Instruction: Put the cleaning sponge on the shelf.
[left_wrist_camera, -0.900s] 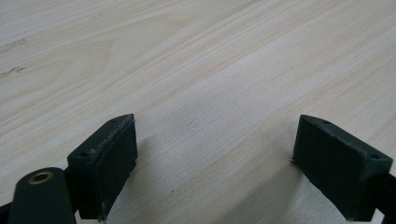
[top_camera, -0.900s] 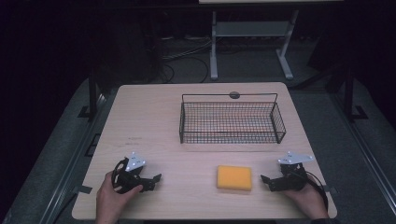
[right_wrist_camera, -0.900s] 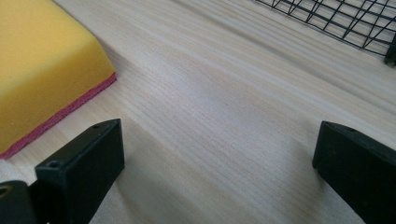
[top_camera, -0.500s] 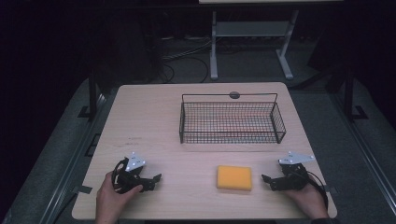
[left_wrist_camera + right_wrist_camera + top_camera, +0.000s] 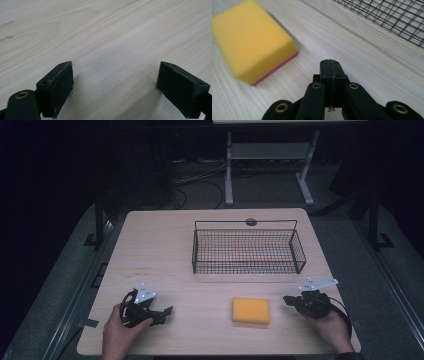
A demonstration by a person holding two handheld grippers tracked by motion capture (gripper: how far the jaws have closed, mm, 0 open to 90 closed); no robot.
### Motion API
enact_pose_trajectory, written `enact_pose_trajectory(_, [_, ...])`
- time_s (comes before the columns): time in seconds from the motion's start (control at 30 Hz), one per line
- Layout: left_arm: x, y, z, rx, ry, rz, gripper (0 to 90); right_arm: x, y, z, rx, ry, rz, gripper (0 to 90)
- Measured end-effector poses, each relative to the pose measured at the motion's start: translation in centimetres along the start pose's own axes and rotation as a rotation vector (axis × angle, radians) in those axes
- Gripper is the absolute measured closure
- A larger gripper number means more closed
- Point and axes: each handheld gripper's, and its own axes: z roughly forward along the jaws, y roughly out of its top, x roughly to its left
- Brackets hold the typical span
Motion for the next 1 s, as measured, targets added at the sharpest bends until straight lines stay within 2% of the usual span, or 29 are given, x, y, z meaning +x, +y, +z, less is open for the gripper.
enact_pose_trajectory(0.23, [0.0, 0.0, 0.0, -0.002, -0.001, -0.002, 12.8, -0.3, 1.5, 0.6, 0.003, 0.034, -0.021, 89.8])
enact_pose_trajectory(0.5, [0.0, 0.0, 0.0, 0.002, -0.001, -0.001, 12.8, -0.1, 3.2, 2.2, 0.006, 0.086, -0.058, 89.8])
enact_pose_trajectory(0.67, [0.0, 0.0, 0.0, 0.002, -0.001, -0.001, 12.8, 0.1, 4.1, 3.2, 0.021, 0.102, -0.077, 89.8])
enact_pose_trajectory(1.0, [0.0, 0.0, 0.0, 0.002, -0.001, -0.001, 12.8, 0.8, 4.7, 4.6, 0.051, 0.142, -0.108, 89.7])
